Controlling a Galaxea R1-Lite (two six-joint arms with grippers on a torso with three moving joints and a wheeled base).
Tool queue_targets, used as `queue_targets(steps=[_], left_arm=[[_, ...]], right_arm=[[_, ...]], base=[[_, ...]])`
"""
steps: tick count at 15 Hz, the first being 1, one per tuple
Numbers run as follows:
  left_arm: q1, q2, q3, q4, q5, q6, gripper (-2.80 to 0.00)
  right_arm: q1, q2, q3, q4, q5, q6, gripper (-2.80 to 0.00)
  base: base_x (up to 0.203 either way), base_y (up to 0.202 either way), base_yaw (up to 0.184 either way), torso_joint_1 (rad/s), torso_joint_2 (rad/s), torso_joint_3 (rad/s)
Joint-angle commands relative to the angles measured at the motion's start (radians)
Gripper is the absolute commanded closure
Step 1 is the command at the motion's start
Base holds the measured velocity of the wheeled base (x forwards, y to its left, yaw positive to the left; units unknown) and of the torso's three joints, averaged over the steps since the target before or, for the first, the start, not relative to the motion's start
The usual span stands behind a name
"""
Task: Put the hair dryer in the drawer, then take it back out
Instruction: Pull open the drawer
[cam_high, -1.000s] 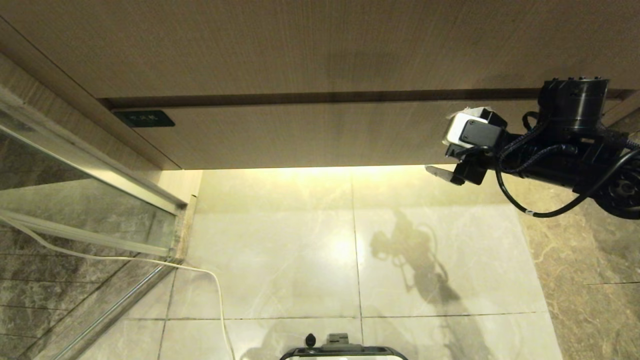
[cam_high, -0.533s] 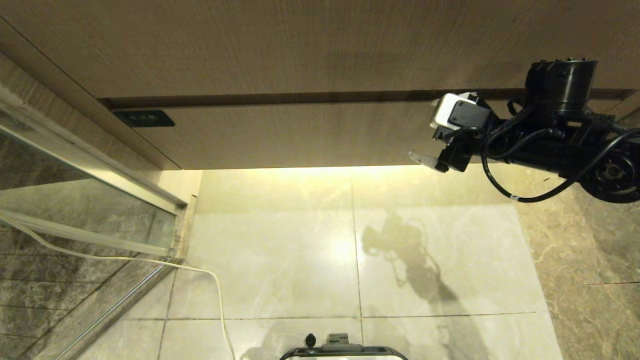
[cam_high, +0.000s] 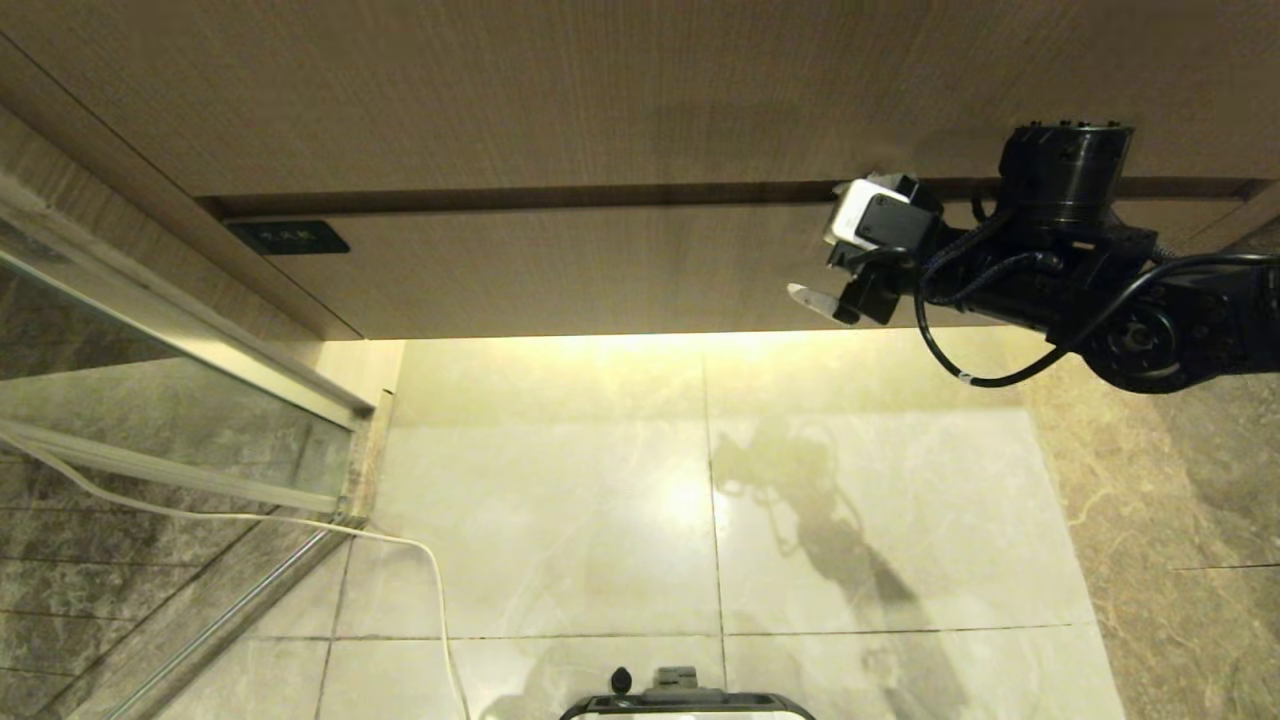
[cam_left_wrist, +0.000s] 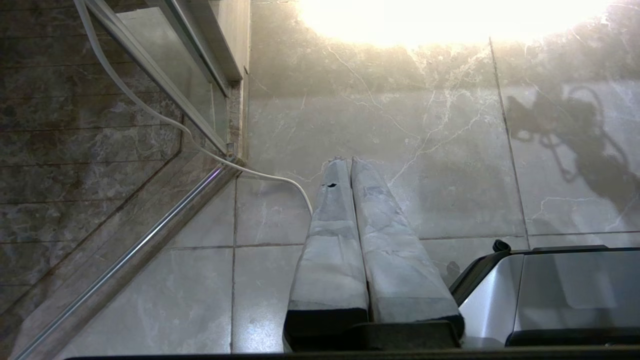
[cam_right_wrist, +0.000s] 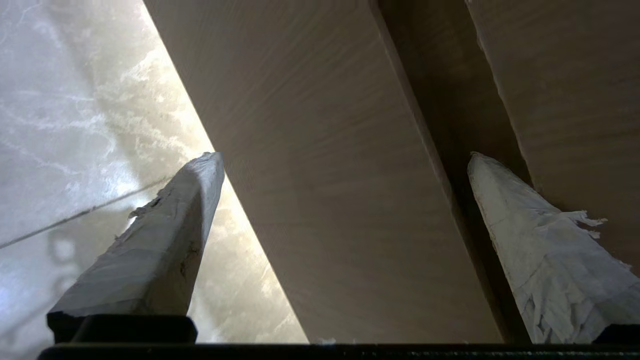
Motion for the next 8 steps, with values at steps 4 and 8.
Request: queue_targets(steps=[4,8], left_arm=[[0.000,0.000,0.002,0.000,0.000,0.000,0.00],[0.000,0.000,0.002,0.000,0.000,0.000,0.00]], right_arm=[[0.013,0.061,-0.013,-0.067,-0.005,-0.005,-2.80],[0.016,0.084,-0.010,-0.070,-0.006,-0.011,-2.80]], base=[[0.000,0.000,0.000,0.000,0.00,0.000],[0.000,0.000,0.000,0.000,0.00,0.000]])
